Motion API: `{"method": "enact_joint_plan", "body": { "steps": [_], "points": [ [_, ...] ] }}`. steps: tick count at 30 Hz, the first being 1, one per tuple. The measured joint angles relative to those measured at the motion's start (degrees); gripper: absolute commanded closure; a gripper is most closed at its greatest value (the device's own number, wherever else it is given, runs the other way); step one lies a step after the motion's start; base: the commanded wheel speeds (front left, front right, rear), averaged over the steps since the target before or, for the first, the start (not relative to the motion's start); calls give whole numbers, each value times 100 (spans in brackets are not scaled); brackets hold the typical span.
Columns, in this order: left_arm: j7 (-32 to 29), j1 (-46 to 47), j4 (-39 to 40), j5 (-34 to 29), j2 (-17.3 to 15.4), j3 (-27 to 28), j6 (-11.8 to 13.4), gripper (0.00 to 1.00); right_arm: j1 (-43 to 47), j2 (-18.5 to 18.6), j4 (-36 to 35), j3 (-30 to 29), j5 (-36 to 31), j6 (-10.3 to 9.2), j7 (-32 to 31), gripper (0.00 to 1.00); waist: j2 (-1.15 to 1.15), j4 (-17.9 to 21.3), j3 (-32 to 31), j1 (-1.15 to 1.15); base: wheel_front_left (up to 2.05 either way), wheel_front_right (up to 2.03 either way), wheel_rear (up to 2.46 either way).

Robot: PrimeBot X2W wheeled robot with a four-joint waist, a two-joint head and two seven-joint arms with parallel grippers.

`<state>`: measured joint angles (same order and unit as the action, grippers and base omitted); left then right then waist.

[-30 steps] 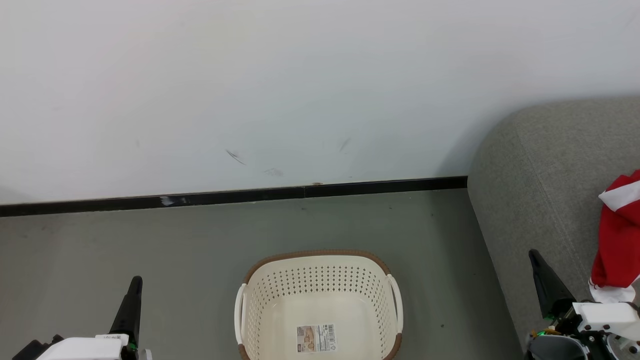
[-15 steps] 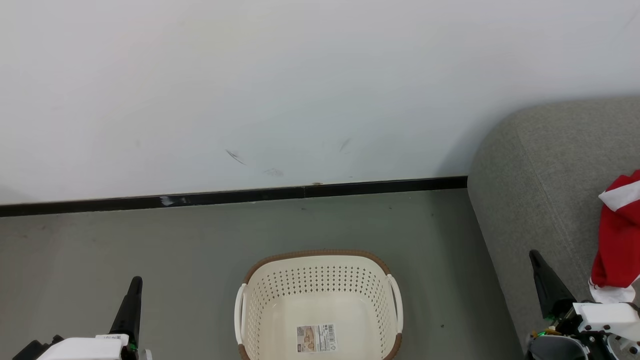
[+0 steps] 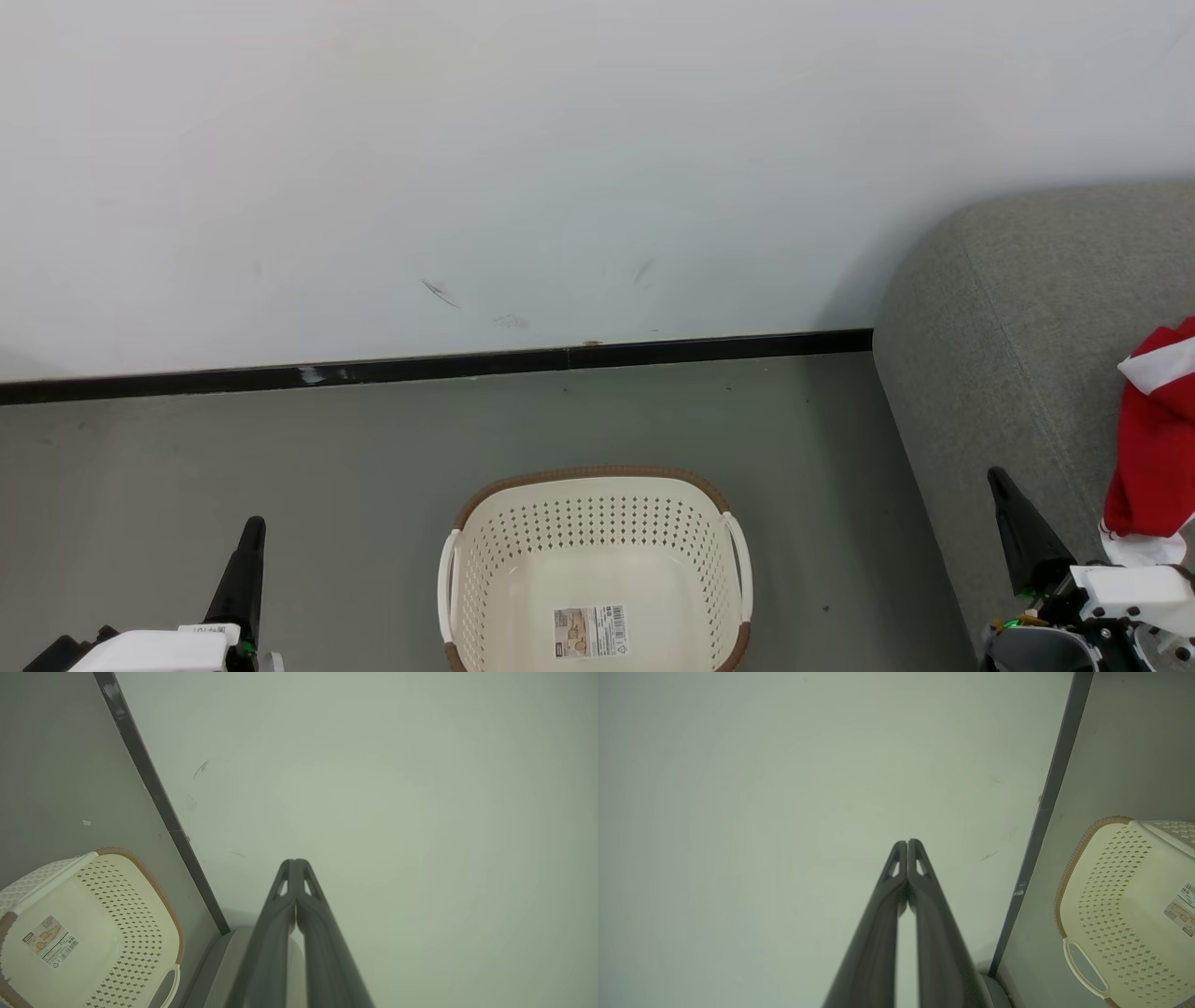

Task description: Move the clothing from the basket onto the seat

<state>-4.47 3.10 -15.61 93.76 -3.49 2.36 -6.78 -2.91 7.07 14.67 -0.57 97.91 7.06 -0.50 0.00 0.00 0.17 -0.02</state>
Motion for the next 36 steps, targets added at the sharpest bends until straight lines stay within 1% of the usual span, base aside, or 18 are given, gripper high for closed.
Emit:
{"method": "enact_joint_plan", "body": {
  "steps": [36],
  "points": [
    [-1,5,-21,0,5,9,-1,100,-2,-9,11,-26,-9,1,-1,100,0,0,-1,1,0,0,0]
  ]
}}
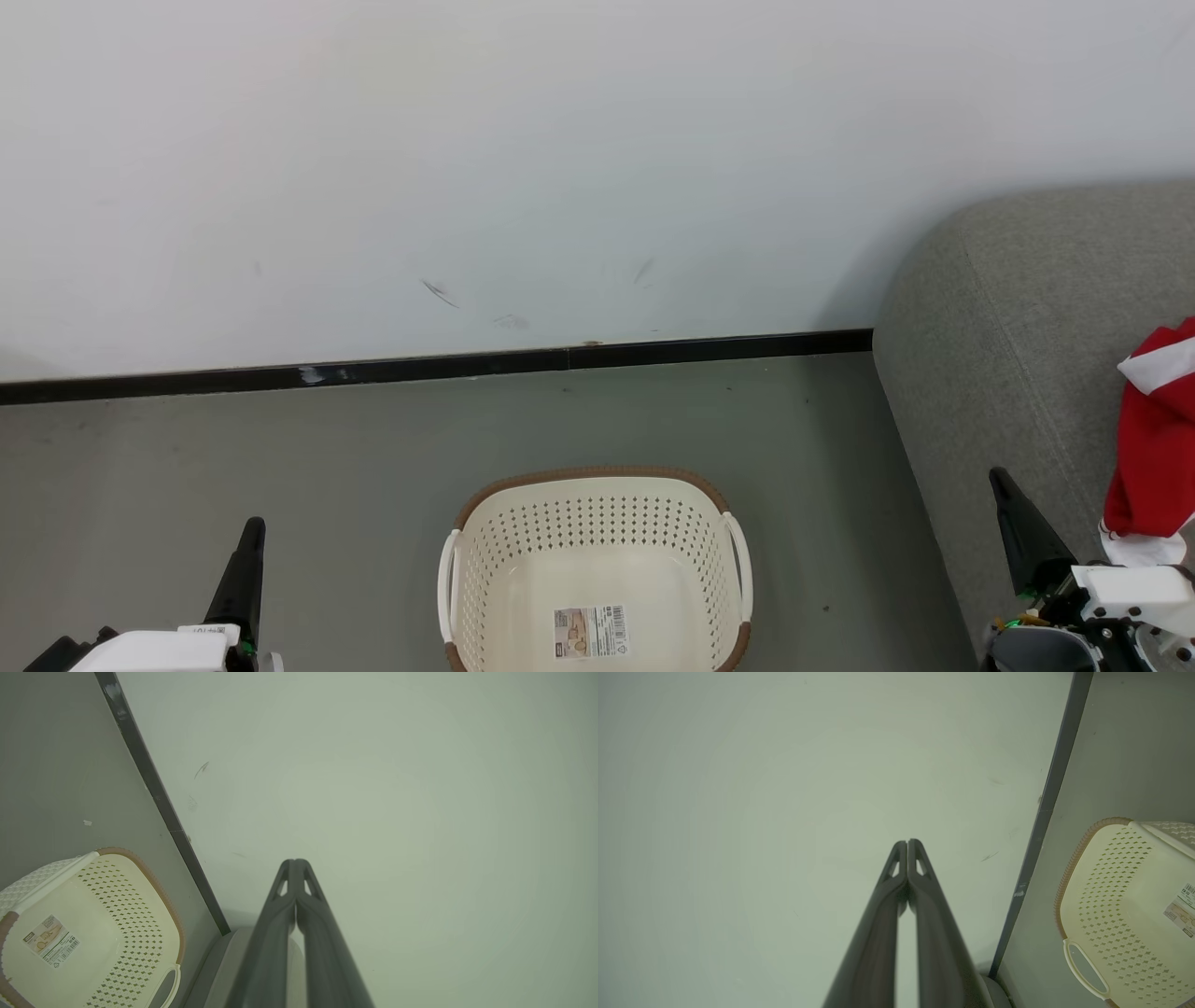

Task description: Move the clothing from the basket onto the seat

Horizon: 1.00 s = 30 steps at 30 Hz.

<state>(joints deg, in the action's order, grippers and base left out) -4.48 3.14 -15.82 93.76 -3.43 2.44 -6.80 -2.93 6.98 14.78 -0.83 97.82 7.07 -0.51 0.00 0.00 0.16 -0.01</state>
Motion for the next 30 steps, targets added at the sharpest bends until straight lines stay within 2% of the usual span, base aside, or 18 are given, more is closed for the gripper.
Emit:
{"method": "enact_joint_plan", "body": {
  "steps": [30],
  "points": [
    [0,1,-7,0,3,10,-35,100,-1,-15,4,-21,-9,0,-7,100,0,0,0,0,0,0,0]
  ]
}}
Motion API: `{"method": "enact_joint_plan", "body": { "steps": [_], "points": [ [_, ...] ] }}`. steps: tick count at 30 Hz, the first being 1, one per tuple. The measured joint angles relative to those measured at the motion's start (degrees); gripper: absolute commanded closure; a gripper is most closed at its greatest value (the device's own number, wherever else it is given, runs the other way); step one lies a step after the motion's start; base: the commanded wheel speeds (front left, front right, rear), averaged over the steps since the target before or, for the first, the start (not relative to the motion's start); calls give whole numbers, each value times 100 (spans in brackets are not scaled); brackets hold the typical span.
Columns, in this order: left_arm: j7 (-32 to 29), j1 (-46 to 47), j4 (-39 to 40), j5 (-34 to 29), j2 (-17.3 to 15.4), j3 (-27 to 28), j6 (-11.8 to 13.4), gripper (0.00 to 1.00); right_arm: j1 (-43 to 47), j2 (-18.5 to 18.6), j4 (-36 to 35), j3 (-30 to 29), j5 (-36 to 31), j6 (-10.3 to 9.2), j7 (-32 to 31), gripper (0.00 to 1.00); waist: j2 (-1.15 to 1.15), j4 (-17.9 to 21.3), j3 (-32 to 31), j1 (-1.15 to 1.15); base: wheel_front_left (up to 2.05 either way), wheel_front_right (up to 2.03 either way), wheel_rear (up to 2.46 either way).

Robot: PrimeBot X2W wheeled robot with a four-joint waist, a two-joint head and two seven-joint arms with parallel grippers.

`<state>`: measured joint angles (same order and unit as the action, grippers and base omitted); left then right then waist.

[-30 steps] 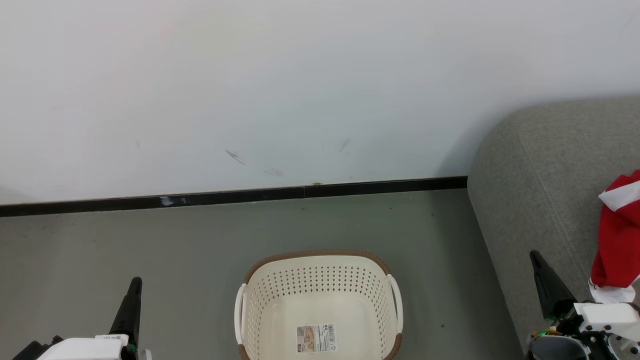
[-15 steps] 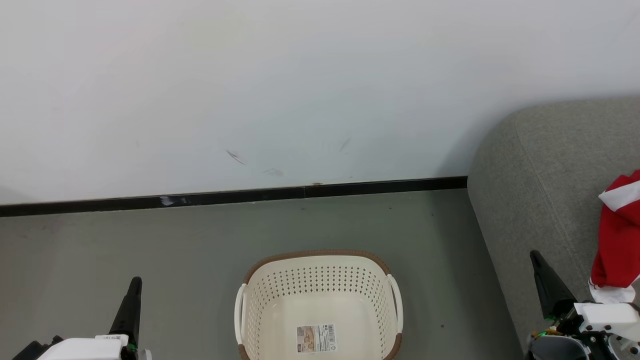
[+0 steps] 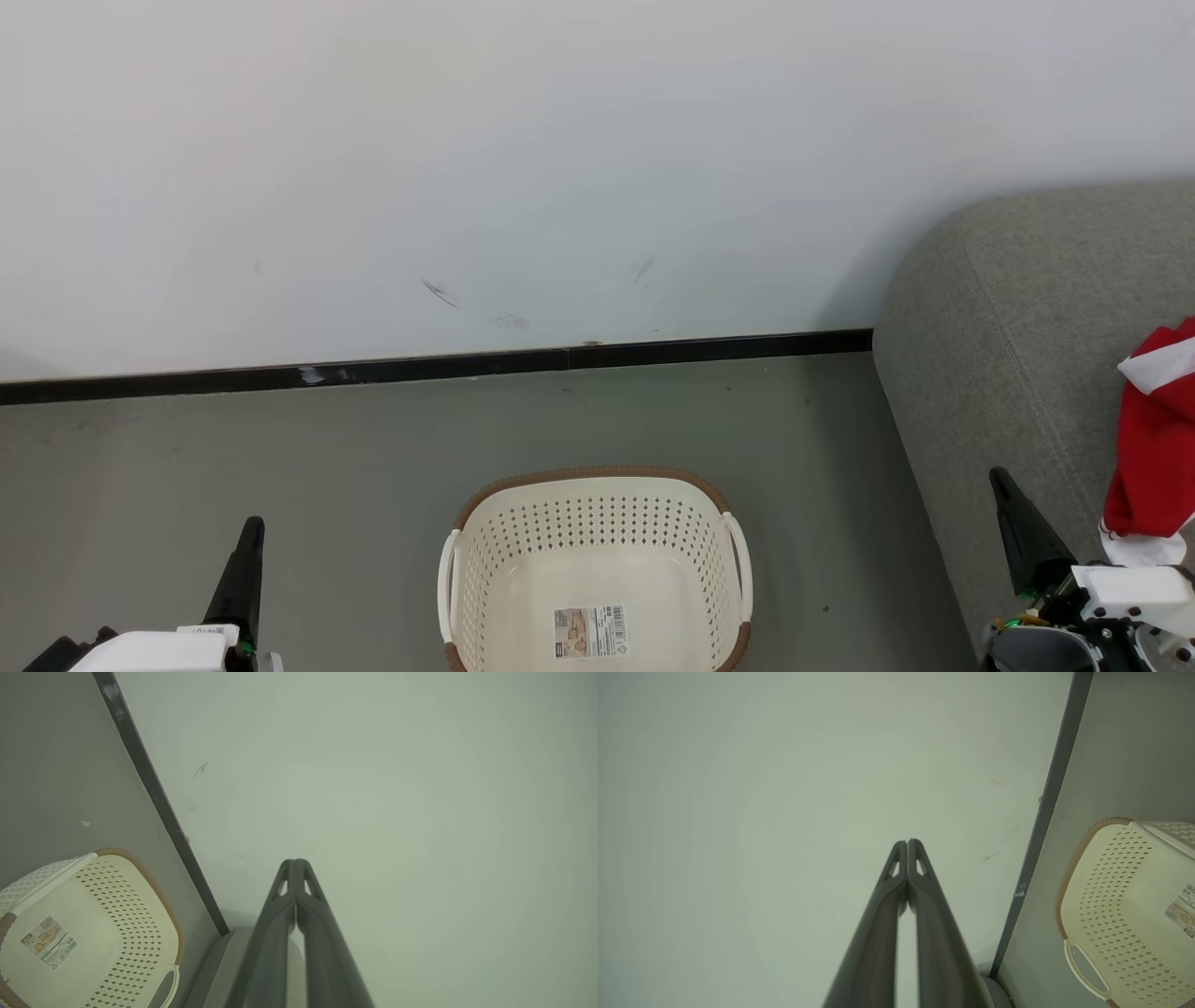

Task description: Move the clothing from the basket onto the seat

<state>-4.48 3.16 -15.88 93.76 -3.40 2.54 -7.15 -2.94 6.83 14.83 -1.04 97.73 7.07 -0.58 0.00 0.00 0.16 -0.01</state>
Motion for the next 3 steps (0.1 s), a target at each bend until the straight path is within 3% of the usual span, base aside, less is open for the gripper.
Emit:
{"method": "enact_joint_plan", "body": {
  "steps": [3],
  "points": [
    [0,0,-1,0,1,3,0,100,0,-8,0,-2,0,-1,0,100,0,0,0,0,0,0,0]
  ]
}}
